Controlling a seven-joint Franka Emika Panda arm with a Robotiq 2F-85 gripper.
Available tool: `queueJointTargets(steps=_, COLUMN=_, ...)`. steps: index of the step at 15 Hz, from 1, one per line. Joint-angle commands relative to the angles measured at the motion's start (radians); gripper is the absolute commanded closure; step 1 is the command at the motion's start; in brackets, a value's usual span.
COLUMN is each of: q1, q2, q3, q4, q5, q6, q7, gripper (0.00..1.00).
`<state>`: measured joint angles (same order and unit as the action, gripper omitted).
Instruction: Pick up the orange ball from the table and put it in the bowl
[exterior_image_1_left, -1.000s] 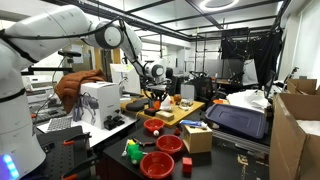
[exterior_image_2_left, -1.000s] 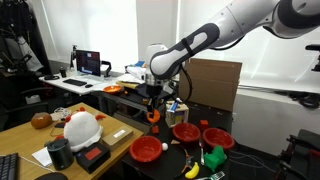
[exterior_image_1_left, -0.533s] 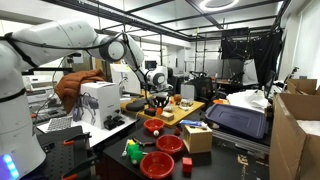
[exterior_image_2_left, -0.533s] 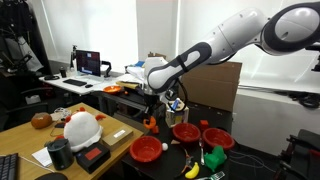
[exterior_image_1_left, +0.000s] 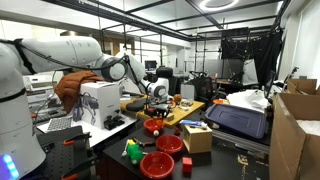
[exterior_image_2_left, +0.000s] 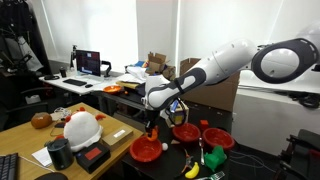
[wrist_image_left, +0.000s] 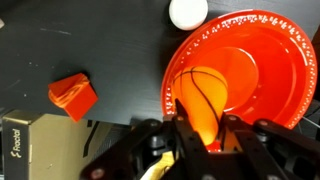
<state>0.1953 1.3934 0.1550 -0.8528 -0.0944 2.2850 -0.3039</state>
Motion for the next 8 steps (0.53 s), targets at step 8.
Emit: queueJointTargets(steps=8, q1=0.062, q2=0.084, q3=0.011, q4=0.189, q5=0.062, q6=-0.122, q7=0.022, gripper=0.93)
